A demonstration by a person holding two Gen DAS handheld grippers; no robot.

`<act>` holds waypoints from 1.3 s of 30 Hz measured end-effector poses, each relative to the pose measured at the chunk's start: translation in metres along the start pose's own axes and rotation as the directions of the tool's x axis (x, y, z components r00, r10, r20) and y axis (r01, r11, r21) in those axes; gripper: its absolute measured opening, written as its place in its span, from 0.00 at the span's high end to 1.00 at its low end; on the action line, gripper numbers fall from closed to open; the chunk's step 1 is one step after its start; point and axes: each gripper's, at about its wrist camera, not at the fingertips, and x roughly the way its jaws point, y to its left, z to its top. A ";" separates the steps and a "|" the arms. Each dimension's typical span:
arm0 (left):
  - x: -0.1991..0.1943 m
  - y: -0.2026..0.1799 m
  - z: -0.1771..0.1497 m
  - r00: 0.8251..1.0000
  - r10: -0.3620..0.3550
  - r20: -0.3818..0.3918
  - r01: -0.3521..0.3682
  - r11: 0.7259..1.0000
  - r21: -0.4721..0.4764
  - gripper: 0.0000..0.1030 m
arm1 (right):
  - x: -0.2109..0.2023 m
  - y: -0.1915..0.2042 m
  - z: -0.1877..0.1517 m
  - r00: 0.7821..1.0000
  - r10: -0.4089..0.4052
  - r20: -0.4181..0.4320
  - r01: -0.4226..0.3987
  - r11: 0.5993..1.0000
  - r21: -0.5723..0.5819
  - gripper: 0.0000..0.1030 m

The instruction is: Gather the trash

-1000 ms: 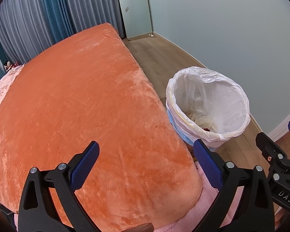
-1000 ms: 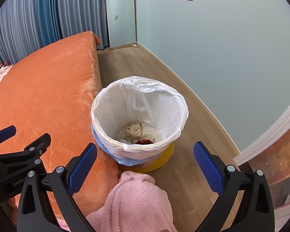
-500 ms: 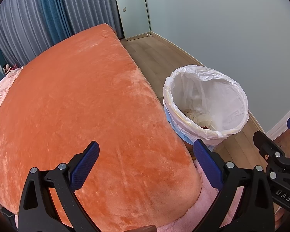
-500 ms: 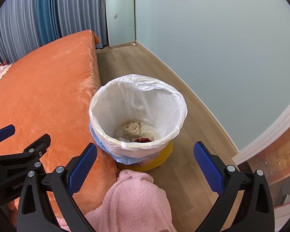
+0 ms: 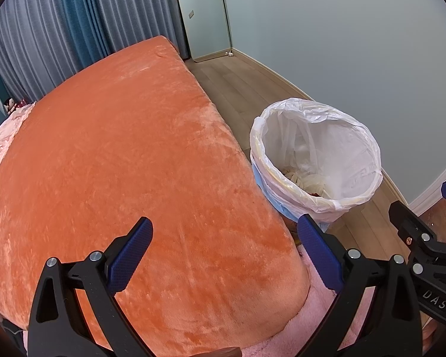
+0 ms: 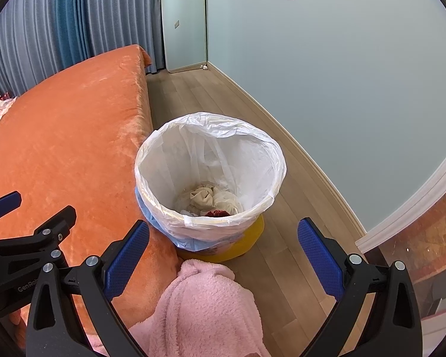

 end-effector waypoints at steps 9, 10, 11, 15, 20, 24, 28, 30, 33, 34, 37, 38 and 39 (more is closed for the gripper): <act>0.000 -0.001 -0.001 1.000 0.004 -0.003 -0.004 1.000 0.002 0.09 | 0.002 -0.001 -0.001 1.000 -0.001 -0.003 0.001 1.000 -0.001 0.07; 0.000 -0.001 -0.001 1.000 0.004 -0.002 -0.004 1.000 0.002 0.09 | 0.001 -0.001 -0.001 1.000 -0.002 -0.002 0.002 1.000 -0.002 0.07; 0.000 -0.001 -0.001 1.000 0.005 -0.002 -0.005 1.000 0.002 0.09 | 0.001 -0.001 -0.001 1.000 -0.002 -0.001 0.002 1.000 -0.002 0.07; 0.002 -0.001 -0.002 1.000 0.007 -0.007 -0.007 1.000 0.001 0.09 | 0.003 -0.003 -0.003 1.000 -0.003 -0.004 0.003 1.000 0.000 0.07; 0.002 0.001 -0.001 1.000 0.001 -0.015 -0.001 1.000 -0.007 0.09 | 0.003 -0.005 -0.005 1.000 -0.006 -0.006 0.006 1.000 0.001 0.07; 0.001 0.000 -0.002 1.000 0.002 -0.014 -0.002 1.000 -0.002 0.09 | 0.003 -0.006 -0.005 1.000 -0.007 -0.005 0.007 1.000 0.001 0.07; 0.002 -0.001 -0.002 1.000 0.000 -0.014 0.000 1.000 0.002 0.09 | 0.003 -0.006 -0.005 1.000 -0.006 -0.006 0.006 1.000 0.000 0.07; 0.001 -0.001 -0.002 1.000 -0.001 -0.014 0.001 1.000 0.002 0.09 | 0.003 -0.006 -0.005 1.000 -0.007 -0.006 0.007 1.000 0.000 0.07; 0.001 -0.001 -0.002 1.000 0.000 -0.014 0.000 1.000 0.003 0.09 | 0.003 -0.006 -0.005 1.000 -0.008 -0.005 0.008 1.000 0.001 0.07; 0.001 -0.001 -0.002 1.000 -0.001 -0.014 0.001 1.000 0.002 0.09 | 0.003 -0.006 -0.005 1.000 -0.007 -0.006 0.007 1.000 0.001 0.07; 0.002 -0.001 -0.002 1.000 -0.001 -0.015 0.001 1.000 0.002 0.09 | 0.003 -0.006 -0.005 1.000 -0.007 -0.006 0.007 1.000 -0.001 0.07; 0.002 -0.001 -0.002 1.000 0.000 -0.015 0.000 1.000 0.002 0.09 | 0.004 -0.006 -0.005 1.000 -0.008 -0.006 0.008 1.000 -0.001 0.07; 0.002 -0.001 -0.002 1.000 0.000 -0.014 0.000 1.000 0.002 0.09 | 0.004 -0.007 -0.005 1.000 -0.008 -0.006 0.008 1.000 -0.002 0.07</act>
